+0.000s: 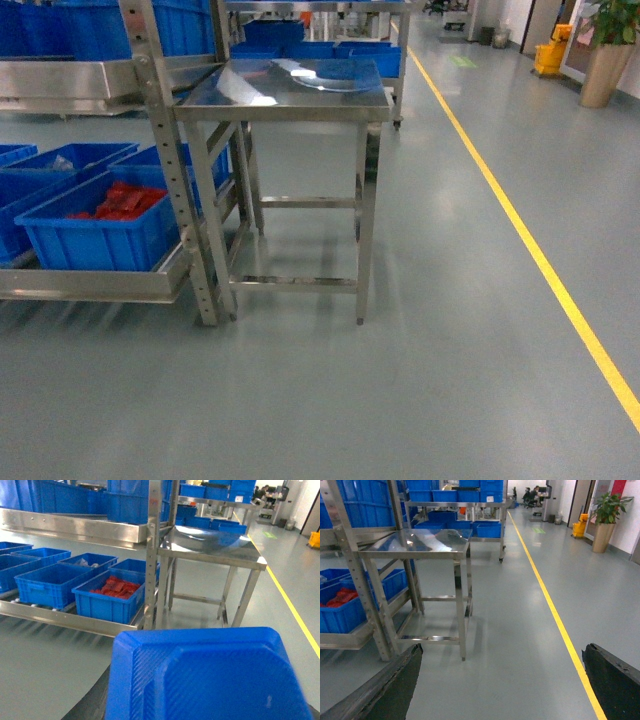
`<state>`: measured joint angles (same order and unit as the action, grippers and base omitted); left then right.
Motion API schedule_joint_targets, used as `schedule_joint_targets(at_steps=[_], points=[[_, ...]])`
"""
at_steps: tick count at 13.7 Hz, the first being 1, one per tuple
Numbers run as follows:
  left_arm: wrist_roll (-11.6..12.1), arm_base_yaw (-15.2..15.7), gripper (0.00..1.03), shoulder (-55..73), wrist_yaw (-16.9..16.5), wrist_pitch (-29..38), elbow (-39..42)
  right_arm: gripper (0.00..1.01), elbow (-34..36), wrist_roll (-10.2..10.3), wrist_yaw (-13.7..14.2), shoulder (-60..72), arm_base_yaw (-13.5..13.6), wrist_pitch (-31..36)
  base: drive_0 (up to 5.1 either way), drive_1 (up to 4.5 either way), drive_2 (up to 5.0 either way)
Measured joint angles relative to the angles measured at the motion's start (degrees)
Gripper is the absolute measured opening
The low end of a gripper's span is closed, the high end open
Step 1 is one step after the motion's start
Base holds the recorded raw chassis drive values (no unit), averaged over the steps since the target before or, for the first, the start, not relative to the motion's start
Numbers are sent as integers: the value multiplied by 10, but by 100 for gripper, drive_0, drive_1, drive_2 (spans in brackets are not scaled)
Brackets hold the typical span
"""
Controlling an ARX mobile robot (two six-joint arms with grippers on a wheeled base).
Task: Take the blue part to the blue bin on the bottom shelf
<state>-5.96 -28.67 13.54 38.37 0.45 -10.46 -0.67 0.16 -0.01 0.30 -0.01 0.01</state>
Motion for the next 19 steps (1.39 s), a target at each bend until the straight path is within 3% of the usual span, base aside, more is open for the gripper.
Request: schedule_joint_targets(at_steps=[19], points=[[0,0,44,-1,0,-1,0,98,0,0,0,0,0,-4,-1,430,-433]])
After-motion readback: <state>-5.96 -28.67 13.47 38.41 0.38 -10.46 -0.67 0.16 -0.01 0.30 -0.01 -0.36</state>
